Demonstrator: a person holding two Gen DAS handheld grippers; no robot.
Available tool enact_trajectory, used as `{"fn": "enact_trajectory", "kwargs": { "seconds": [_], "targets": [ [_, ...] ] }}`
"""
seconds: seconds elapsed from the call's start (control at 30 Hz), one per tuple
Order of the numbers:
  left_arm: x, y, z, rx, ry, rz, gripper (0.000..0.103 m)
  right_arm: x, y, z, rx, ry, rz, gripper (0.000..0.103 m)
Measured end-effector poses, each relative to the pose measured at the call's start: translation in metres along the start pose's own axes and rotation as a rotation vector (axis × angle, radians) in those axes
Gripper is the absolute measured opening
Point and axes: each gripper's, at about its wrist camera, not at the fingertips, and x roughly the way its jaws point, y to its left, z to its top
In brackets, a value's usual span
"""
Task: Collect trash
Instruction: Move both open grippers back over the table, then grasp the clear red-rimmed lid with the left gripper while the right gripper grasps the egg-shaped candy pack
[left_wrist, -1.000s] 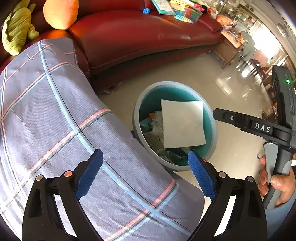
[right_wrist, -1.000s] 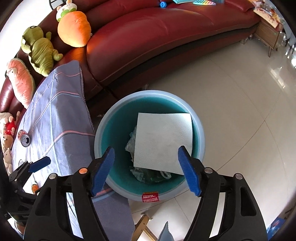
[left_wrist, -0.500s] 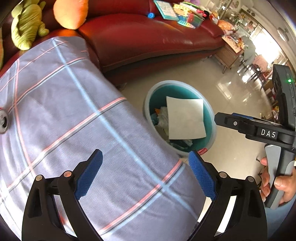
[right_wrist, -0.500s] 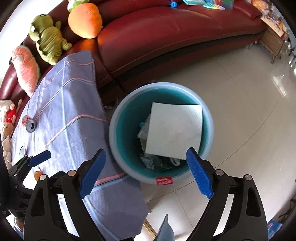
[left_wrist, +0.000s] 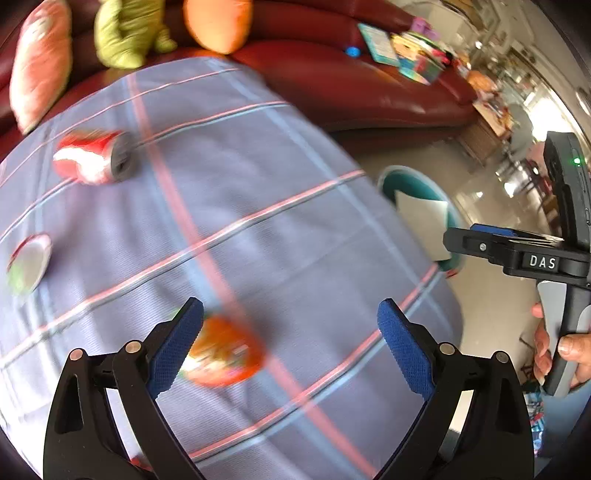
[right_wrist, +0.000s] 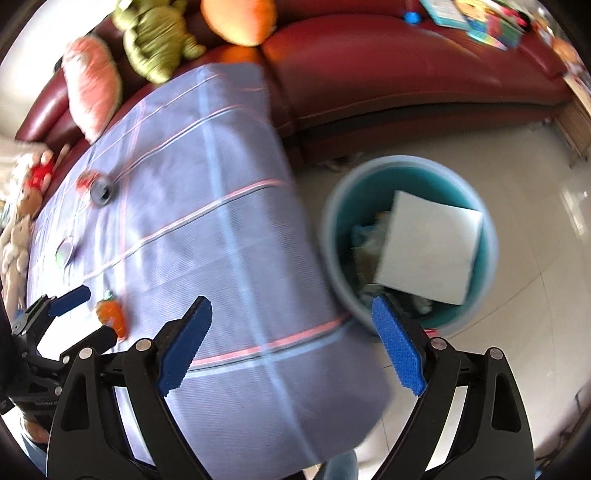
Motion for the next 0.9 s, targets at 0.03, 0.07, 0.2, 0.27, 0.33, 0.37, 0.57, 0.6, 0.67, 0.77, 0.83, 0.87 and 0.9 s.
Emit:
{"fn": "enact_trajectory", "kwargs": {
  "seconds": [0.03, 0.07, 0.2, 0.27, 0.33, 0.37, 0.57, 0.6, 0.67, 0.77, 0.83, 0.87, 0.9],
  "targets": [
    [-0.004, 0.010, -0.003, -0.010, -0.003, 0.006, 0.095, 0.003, 0.013, -0.001, -0.019, 0.008, 0.004, 0.084],
    [-0.008, 0.019, -0.007, -0.021, -0.007, 0.012, 0.095, 0.005, 0.024, -0.002, -0.036, 0.014, 0.010, 0.084],
    [-0.029, 0.061, -0.025, -0.059, -0.027, 0.051, 0.095, 0.019, 0.075, -0.006, -0.111, 0.047, 0.042, 0.084],
    [-0.035, 0.080, -0.034, -0.075, -0.030, 0.068, 0.095, 0.027, 0.102, -0.008, -0.156, 0.066, 0.053, 0.084],
    [-0.040, 0.098, -0.043, -0.095, -0.033, 0.090, 0.095, 0.035, 0.125, -0.011, -0.201, 0.082, 0.061, 0.084],
    [-0.042, 0.107, -0.048, -0.104, -0.035, 0.094, 0.095, 0.039, 0.136, -0.013, -0.223, 0.092, 0.064, 0.084],
    [-0.046, 0.155, -0.070, -0.172, -0.035, 0.097, 0.095, 0.060, 0.181, -0.022, -0.301, 0.140, 0.056, 0.084],
    [-0.045, 0.160, -0.072, -0.180, -0.033, 0.099, 0.095, 0.062, 0.186, -0.023, -0.308, 0.143, 0.053, 0.084],
    [-0.045, 0.167, -0.075, -0.192, -0.030, 0.100, 0.095, 0.066, 0.192, -0.024, -0.322, 0.147, 0.047, 0.084],
    [-0.046, 0.176, -0.077, -0.207, -0.033, 0.095, 0.095, 0.071, 0.203, -0.026, -0.348, 0.152, 0.040, 0.084],
    [-0.048, 0.180, -0.077, -0.210, -0.036, 0.091, 0.095, 0.072, 0.209, -0.029, -0.375, 0.152, 0.028, 0.082],
    [-0.048, 0.182, -0.078, -0.210, -0.036, 0.090, 0.095, 0.073, 0.212, -0.030, -0.389, 0.155, 0.024, 0.077],
    [-0.048, 0.183, -0.078, -0.209, -0.036, 0.090, 0.095, 0.075, 0.215, -0.031, -0.399, 0.159, 0.019, 0.073]
  ]
}}
